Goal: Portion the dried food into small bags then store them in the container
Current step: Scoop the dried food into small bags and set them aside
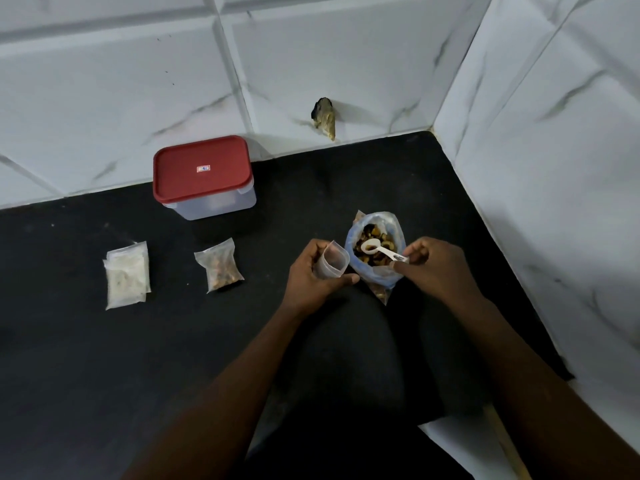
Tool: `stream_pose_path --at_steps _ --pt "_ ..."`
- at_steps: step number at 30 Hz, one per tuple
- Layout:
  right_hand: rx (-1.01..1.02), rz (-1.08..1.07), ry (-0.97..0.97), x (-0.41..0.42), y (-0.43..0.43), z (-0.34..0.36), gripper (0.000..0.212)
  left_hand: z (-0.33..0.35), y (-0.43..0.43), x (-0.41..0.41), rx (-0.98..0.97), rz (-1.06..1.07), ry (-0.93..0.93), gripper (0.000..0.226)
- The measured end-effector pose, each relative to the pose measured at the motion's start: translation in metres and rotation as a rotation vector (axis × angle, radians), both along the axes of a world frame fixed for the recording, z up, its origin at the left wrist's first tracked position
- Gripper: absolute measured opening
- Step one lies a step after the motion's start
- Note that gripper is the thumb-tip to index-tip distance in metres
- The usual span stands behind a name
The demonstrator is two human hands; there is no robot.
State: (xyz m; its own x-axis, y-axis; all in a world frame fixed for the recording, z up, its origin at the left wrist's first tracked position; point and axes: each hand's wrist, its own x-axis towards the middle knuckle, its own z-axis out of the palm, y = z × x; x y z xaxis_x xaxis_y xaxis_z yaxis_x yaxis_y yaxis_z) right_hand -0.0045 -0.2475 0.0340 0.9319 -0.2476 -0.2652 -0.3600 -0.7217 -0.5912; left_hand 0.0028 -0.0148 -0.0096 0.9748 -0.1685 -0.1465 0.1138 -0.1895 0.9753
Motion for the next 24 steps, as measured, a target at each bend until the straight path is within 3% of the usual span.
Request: stream_pose_path --at_steps 6,10,14,16,20,24 --pt "0.069 -0.070 0.002 0.000 0.003 -0.005 0.017 -0.002 -0.004 0.000 0.021 -0.016 0.029 0.055" --pt "0.370 -0.222 0.066 0.008 -0.003 0.000 0.018 -0.003 -0.004 -0.001 0.030 -0.021 0.016 0.054" --pt "0.507 -0.254 -0.071 0.014 -0.010 0.005 0.011 -0.004 -0.006 -0.004 0.035 -0.037 0.028 0.053" --pt "0.449 -0.194 -0.159 0.018 -0.015 0.006 0.011 -0.005 -0.006 -0.004 0.047 -0.048 0.031 0.053" --pt "0.134 0.077 -0.331 0.020 -0.020 0.005 0.014 -0.007 -0.007 -0.004 0.059 -0.067 0.031 0.054" --pt "0.030 0.253 -0.455 0.017 -0.019 0.003 0.016 -0.009 -0.007 -0.002 0.078 -0.086 0.022 0.053"
